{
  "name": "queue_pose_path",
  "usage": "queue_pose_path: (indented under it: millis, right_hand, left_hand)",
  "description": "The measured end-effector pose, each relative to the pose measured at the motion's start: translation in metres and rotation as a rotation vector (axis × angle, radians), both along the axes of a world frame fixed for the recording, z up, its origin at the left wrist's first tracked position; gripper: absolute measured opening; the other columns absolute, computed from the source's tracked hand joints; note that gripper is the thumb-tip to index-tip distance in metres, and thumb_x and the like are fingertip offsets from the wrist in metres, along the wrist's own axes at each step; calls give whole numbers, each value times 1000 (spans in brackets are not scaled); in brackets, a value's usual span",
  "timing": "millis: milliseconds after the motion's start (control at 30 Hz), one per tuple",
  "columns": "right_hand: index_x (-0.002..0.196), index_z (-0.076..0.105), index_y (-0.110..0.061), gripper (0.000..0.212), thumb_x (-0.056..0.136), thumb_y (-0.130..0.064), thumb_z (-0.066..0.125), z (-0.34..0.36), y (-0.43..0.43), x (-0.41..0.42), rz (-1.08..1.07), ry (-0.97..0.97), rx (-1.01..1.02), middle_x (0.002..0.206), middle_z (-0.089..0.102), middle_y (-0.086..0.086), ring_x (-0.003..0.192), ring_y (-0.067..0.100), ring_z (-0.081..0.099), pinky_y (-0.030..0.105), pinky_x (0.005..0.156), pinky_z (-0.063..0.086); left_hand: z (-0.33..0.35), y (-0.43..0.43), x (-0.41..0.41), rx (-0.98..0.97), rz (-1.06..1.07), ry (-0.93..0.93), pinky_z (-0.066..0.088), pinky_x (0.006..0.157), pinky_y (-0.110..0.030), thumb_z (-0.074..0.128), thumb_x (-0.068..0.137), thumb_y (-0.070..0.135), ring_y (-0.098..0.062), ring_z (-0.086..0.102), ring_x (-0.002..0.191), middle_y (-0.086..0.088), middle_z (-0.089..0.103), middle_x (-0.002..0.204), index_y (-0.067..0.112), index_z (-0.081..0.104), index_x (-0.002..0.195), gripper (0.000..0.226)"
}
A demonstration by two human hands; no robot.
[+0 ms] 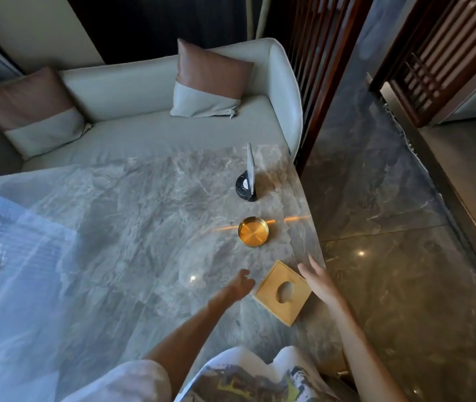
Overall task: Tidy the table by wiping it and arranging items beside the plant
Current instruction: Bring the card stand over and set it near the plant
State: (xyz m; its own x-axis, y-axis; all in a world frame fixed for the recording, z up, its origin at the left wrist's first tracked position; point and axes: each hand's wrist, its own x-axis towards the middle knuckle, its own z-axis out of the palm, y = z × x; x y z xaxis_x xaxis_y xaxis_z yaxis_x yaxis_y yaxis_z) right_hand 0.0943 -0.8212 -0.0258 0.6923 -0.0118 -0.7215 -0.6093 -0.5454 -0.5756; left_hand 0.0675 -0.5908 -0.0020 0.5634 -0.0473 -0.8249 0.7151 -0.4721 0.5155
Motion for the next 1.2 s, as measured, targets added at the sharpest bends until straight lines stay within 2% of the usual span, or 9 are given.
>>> queue_pose_path:
  millis: [133, 200, 267, 500, 667, 833, 1000, 1100, 1200]
  right_hand:
    - [153, 22, -28, 70, 94, -58, 44, 10, 15, 41, 77, -50, -16, 161, 26, 7, 148, 30, 24, 51, 120, 23]
    - [153, 23, -31, 70, 92, -61, 44, 18, 27, 66, 114, -86, -9, 160, 28, 6, 147, 29, 27, 50, 118, 26]
    - [152, 27, -28, 71, 91, -60, 47, 29, 42, 97, 139, -159, 10, 160, 30, 3, 147, 25, 30, 45, 119, 27]
    - [149, 34, -13, 76, 89, -57, 52, 67, 119, 214, 200, -319, 60, 154, 41, 11, 142, 24, 39, 39, 118, 31]
    - [110, 59, -11, 42, 93, -47, 50, 69, 159, 256, 258, -373, -27, 113, 68, 17, 110, 34, 61, 40, 94, 49]
    - [106, 63, -4, 34, 100, -27, 38, 64, 170, 270, 246, -416, -173, 110, 68, 21, 104, 38, 63, 38, 85, 49]
    - [77, 55, -8, 29, 98, -21, 41, 65, 154, 273, 253, -429, -57, 79, 63, 10, 80, 30, 59, 34, 63, 40]
    - [89, 60, 4, 32, 98, -21, 43, 69, 146, 267, 212, -388, 21, 94, 70, 21, 91, 38, 65, 42, 75, 51]
    - [102, 63, 6, 30, 99, -16, 45, 77, 150, 251, 57, -274, 211, 108, 71, 23, 99, 34, 69, 52, 88, 57]
  left_hand:
    - [2, 20, 28, 63, 64, -8, 36, 61, -16, 43, 98, 3, -1, 37, 65, 4, 46, 85, 10, 56, 109, 18]
    - [5, 28, 49, 95, 117, -29, 36, 60, -17, 40, 98, 6, -2, 36, 63, 9, 38, 73, 23, 46, 73, 31]
    - [9, 36, 70, 51, 179, -52, 33, 51, -16, 41, 98, 0, -7, 35, 59, 2, 38, 69, 20, 41, 66, 37]
    - [24, 55, 149, 34, 386, -141, 24, 52, -24, 37, 93, 0, -14, 36, 58, -6, 43, 72, 16, 46, 68, 31]
    - [22, 59, 193, 5, 442, -181, 19, 53, -25, 36, 92, 2, -12, 30, 57, -5, 37, 70, 15, 44, 70, 27]
    - [10, 58, 230, -59, 531, -204, 22, 51, -22, 36, 96, 5, -9, 26, 56, 0, 29, 64, 17, 37, 64, 34]
    - [2, 59, 247, -124, 642, -156, 47, 69, -20, 35, 100, 14, -16, 49, 74, -5, 51, 80, 3, 56, 105, 24]
    - [-3, 68, 244, -91, 697, -145, 42, 89, -31, 38, 98, 15, -21, 43, 91, -10, 47, 98, -7, 50, 126, 37]
    - [-2, 82, 227, -108, 767, -153, 40, 87, -33, 38, 95, 5, -22, 48, 97, -12, 53, 104, -2, 50, 130, 38]
